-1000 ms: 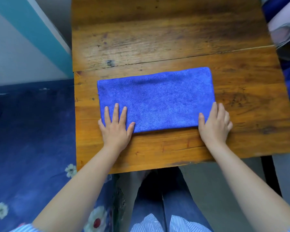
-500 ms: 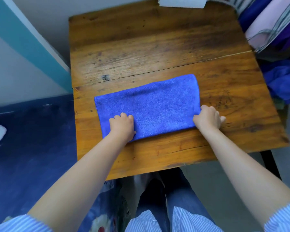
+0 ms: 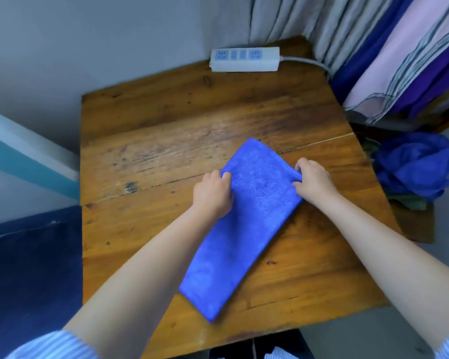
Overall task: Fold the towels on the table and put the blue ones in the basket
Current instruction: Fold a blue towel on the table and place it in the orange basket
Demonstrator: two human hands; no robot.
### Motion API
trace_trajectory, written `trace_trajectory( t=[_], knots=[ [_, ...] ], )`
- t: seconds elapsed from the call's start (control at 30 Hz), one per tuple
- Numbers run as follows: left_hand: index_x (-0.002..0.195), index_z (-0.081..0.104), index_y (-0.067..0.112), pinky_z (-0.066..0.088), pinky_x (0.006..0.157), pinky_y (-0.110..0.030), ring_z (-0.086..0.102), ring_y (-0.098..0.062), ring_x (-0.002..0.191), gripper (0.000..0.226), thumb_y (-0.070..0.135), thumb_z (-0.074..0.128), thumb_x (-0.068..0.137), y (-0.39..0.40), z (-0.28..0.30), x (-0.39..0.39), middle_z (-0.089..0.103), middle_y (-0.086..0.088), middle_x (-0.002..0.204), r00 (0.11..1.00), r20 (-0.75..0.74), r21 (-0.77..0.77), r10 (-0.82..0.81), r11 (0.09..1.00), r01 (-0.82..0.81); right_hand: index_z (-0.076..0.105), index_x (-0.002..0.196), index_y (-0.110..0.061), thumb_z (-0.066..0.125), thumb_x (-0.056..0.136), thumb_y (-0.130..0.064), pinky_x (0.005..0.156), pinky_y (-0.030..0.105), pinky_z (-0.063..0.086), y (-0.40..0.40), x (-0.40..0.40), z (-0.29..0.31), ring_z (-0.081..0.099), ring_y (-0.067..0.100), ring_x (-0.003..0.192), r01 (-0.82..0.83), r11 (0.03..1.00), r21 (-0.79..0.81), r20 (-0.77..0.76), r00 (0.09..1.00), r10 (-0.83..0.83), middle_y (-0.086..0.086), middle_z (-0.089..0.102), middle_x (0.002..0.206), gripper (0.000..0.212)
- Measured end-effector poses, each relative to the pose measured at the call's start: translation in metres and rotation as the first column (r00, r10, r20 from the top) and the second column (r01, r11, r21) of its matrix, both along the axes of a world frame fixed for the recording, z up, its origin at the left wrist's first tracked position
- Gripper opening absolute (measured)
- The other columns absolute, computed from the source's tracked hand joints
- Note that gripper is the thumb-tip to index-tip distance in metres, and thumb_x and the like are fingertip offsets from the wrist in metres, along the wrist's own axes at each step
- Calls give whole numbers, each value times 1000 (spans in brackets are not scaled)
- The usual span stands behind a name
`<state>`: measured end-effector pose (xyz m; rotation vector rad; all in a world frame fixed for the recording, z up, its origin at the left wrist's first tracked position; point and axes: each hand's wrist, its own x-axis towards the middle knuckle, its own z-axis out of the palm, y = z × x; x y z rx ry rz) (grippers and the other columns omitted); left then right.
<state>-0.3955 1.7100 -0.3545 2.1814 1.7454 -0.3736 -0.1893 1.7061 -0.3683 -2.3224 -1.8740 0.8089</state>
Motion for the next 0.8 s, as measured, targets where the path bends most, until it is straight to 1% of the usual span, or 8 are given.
trace_trajectory(
  t=[0.17,0.3,0.37,0.43,0.53,0.6,0.73,0.8],
  knots=[
    [129,35,8,41,86,-40,44,-36,115,39,17,40,91,59,-7,53,43,-18,126,968,149,-102,202,977,-188,52,117,-5,64,79,-8,99,37,38,49,29,-2,49,30,116,-107,993,-50,-62,993,104,16,55,122,40],
    [133,33,9,37,98,-39,41,-36,124,48,15,44,87,96,-18,69,44,-18,134,805,233,-269,545,832,-486,60,109,-5,66,76,-8,98,37,39,73,45,-6,51,28,114,-142,990,12,-103,984,143,14,59,117,33],
    [132,36,9,39,97,-36,43,-32,124,51,16,50,84,107,-21,68,46,-14,133,749,255,-301,612,786,-540,60,109,-5,67,76,-9,99,38,39,80,50,-8,51,28,114,-142,990,18,-108,984,143,14,59,117,34],
    [121,45,10,42,87,-32,51,-29,113,39,15,51,82,116,-23,67,55,-10,118,694,296,-360,656,750,-555,59,111,-5,69,76,-12,99,37,39,88,54,-8,52,28,112,-140,990,21,-118,983,141,14,59,116,37],
    [84,55,15,45,74,-30,57,-25,85,7,8,53,82,123,-22,67,59,-7,92,491,420,-539,763,645,-541,59,111,-9,70,77,-22,95,36,38,94,59,-7,54,26,108,-122,993,-10,-96,988,120,11,61,112,38],
    [70,56,18,47,68,-28,58,-24,77,19,3,53,82,124,-21,65,61,-8,83,408,456,-613,791,612,-500,60,108,-13,68,78,-29,94,36,35,91,62,-7,54,26,109,-139,987,-75,-35,990,137,7,63,111,35],
    [75,53,17,45,58,-23,58,-18,67,21,-3,53,82,124,-10,58,59,-6,82,411,546,-606,730,683,-408,62,97,-14,65,78,-25,92,36,37,85,60,0,54,27,108,-146,978,-146,-39,989,142,7,64,107,22],
    [82,51,16,45,57,-23,57,-14,67,18,-1,55,82,123,-3,54,57,-2,81,463,581,-553,669,742,-378,64,92,-16,66,77,-22,91,36,38,85,58,9,54,26,105,-110,979,-173,-50,993,103,7,63,101,17]
  ],
)
